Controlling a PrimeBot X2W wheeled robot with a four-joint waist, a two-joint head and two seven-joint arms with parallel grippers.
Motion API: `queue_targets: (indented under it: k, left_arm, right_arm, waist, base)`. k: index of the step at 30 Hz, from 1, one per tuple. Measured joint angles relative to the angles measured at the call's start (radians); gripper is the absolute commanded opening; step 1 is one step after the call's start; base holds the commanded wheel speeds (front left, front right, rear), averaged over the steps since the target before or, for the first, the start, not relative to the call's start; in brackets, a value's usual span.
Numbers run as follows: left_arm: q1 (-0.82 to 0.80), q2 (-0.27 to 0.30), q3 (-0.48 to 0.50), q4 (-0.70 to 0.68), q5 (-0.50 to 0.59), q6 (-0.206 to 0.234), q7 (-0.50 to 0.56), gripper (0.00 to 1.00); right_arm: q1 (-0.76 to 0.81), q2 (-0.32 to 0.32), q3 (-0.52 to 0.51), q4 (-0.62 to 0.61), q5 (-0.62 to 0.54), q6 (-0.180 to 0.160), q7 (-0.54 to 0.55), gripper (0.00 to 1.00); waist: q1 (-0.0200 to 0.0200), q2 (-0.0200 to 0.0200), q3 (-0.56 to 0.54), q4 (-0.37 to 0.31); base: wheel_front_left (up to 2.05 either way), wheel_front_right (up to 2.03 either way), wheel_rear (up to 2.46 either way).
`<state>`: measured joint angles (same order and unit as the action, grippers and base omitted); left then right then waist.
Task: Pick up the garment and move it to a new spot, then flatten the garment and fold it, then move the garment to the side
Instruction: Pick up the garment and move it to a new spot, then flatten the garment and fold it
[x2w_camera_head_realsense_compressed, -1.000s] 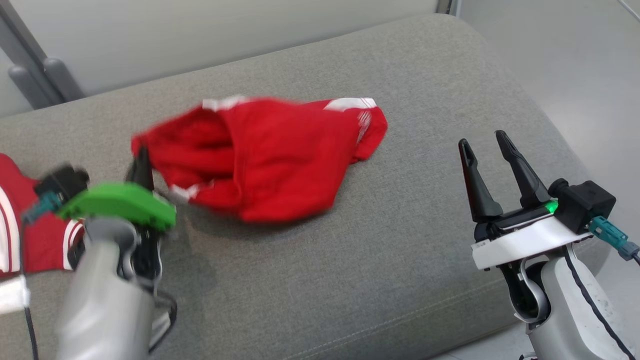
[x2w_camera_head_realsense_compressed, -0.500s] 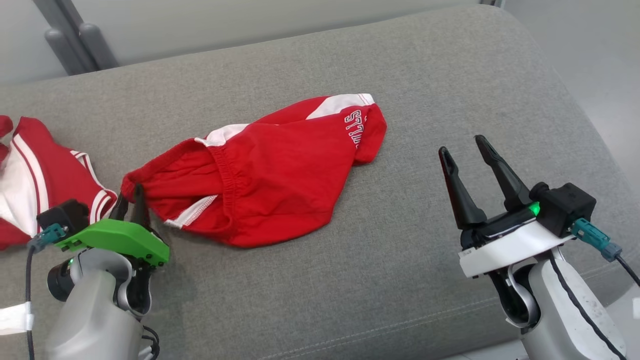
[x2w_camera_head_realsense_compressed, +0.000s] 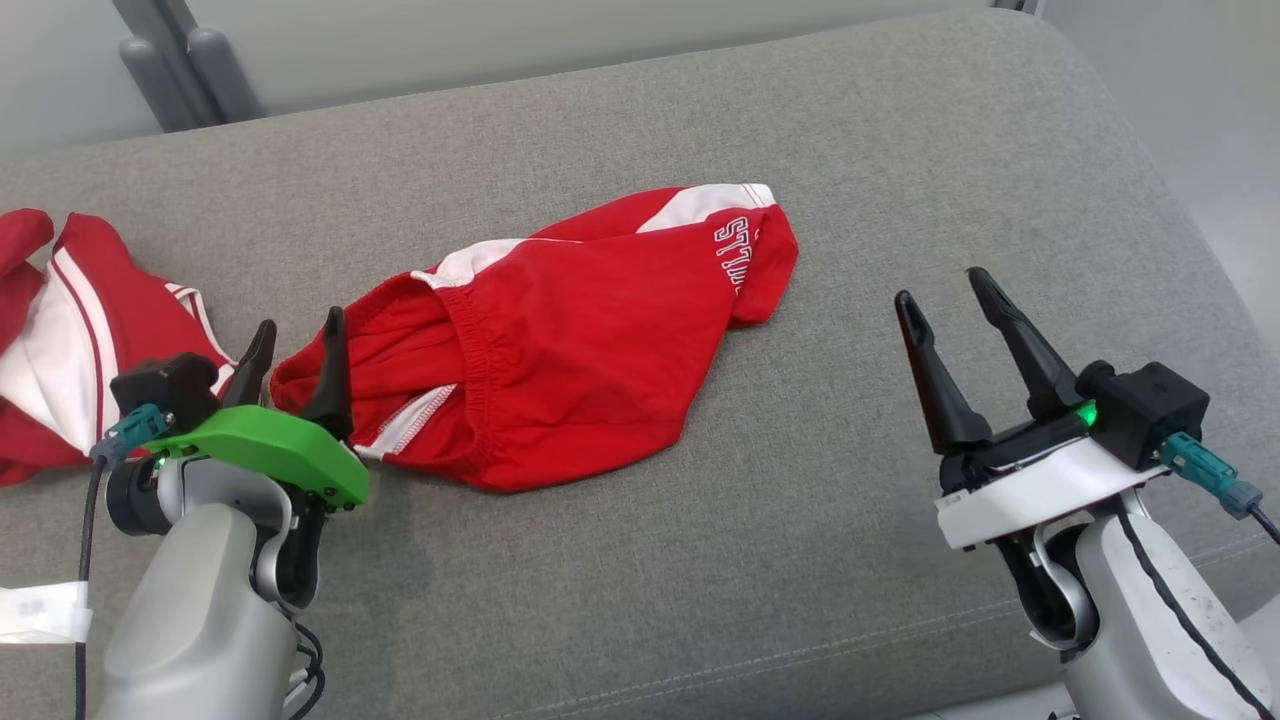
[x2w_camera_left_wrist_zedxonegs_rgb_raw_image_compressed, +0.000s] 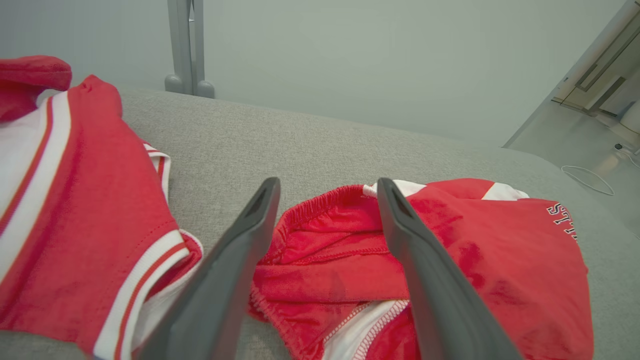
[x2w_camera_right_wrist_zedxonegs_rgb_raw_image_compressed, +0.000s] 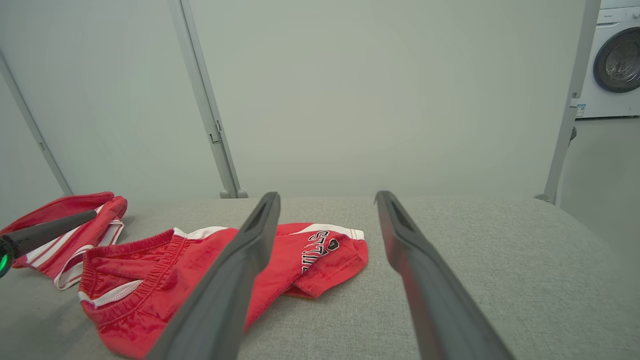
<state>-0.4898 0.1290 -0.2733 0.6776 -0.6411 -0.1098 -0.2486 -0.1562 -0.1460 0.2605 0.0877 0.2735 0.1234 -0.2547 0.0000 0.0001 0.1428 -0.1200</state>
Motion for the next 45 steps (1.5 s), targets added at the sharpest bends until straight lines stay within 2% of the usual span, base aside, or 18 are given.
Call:
queue_targets:
  k: [9, 15, 32, 39, 42, 45]
  left_arm:
    - [0.034, -0.022, -0.002, -0.091, 0.039, 0.000, 0.000, 1.00]
    - [0.031, -0.042, -0.047, -0.096, 0.038, -0.005, 0.001, 1.00]
    - [-0.108, -0.075, -0.047, 0.023, -0.057, -0.010, 0.203, 1.00]
    - [-0.182, -0.075, -0.014, 0.097, -0.095, 0.022, 0.272, 1.00]
    - [-0.197, -0.075, -0.004, 0.126, -0.099, 0.032, 0.288, 0.84]
    - [-0.209, -0.075, 0.001, 0.144, -0.104, 0.045, 0.298, 0.81]
  right_arm:
    - [-0.001, -0.007, -0.046, -0.001, 0.000, 0.000, 0.000, 1.00]
    - [-0.006, -0.008, -0.061, -0.009, 0.000, 0.000, 0.000, 1.00]
    - [-0.058, 0.024, -0.025, -0.011, 0.000, 0.000, 0.000, 1.00]
    - [-0.068, 0.035, -0.018, -0.006, 0.000, 0.000, 0.000, 1.00]
    - [-0.070, 0.038, -0.016, -0.001, 0.000, 0.000, 0.000, 1.00]
    - [-0.071, 0.039, -0.019, 0.000, 0.000, 0.000, 0.000, 1.00]
  waist:
    - [0.0000, 0.0000, 0.008, 0.002]
    - [0.0000, 0.0000, 0.033, 0.001]
    - [0.0000, 0.0000, 0.098, -0.060]
    - [0.0000, 0.0000, 0.113, -0.092]
    - [0.0000, 0.0000, 0.115, -0.102]
    - [0.0000, 0.0000, 0.115, -0.108]
  base:
    - [0.00, 0.00, 0.00]
    - [0.00, 0.00, 0.00]
    - [0.00, 0.00, 0.00]
    - [0.00, 0.00, 0.00]
    - [0.00, 0.00, 0.00]
    - [0.00, 0.00, 0.00]
